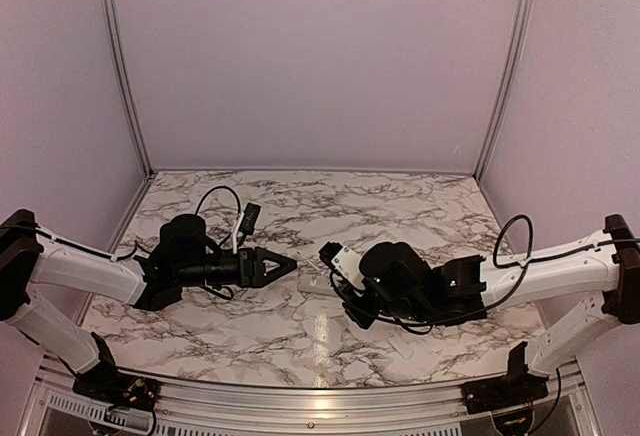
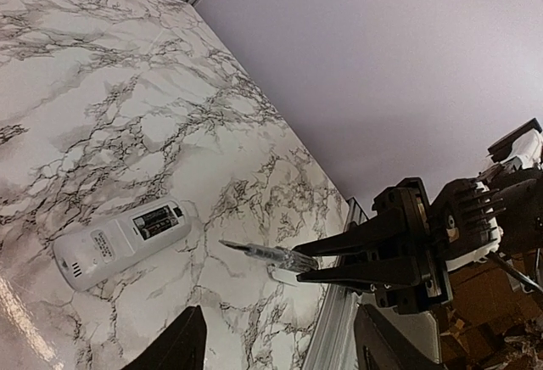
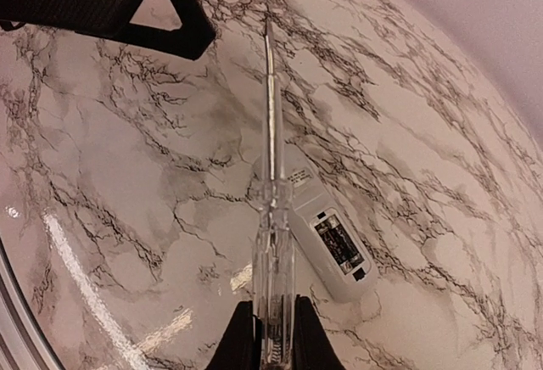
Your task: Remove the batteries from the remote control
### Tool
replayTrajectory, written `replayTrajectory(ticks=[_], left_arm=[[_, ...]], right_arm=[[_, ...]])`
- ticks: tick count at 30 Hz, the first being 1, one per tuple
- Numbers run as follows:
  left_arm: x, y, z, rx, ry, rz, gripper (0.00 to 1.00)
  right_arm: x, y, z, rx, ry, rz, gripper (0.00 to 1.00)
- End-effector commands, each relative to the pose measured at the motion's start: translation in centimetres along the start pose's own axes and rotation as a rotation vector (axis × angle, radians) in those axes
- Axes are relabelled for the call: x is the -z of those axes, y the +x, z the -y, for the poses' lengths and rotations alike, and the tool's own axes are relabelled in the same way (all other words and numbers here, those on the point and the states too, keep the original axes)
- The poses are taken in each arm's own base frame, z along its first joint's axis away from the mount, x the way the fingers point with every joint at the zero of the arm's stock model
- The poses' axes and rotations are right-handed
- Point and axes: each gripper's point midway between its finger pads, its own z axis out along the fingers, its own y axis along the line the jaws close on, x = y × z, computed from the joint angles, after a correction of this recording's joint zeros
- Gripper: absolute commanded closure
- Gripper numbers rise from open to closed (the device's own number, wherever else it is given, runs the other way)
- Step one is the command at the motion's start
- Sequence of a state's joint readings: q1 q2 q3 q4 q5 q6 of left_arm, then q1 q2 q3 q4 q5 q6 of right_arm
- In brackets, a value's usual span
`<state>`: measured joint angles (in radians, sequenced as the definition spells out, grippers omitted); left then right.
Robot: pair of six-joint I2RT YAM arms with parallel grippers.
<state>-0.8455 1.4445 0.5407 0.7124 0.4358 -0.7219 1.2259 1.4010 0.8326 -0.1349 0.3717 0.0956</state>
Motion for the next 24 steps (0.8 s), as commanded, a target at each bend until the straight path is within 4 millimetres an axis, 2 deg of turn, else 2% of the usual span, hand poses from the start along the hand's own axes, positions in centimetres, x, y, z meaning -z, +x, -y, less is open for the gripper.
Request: replayTrajectory(ticks=[1,9,19,24], left_arm=[[-0.7,-0.1,1.0,0.008,0.055,-0.015,0.38],[-1.1,0.3,0.8,0.048,0.056,-0.034,0.41],[-1.2,0.5,0.9,0.078,0.074,-0.043,0.48],[-1.6,0.8,0.2,0.094,0.056,-0.051,0.54]], right_arm=[[0.2,-1.9,-0.3,0.023,0.037,0.037,1.0],[0.0,-2.0,-0.6,0.044,0.059,0.04,1.0],[-0.5,-1.9,-1.9,0.107,0.077,0.043,1.0],[-0.9,-1.5,-2.3,0.114,0.067,0.04,1.0]])
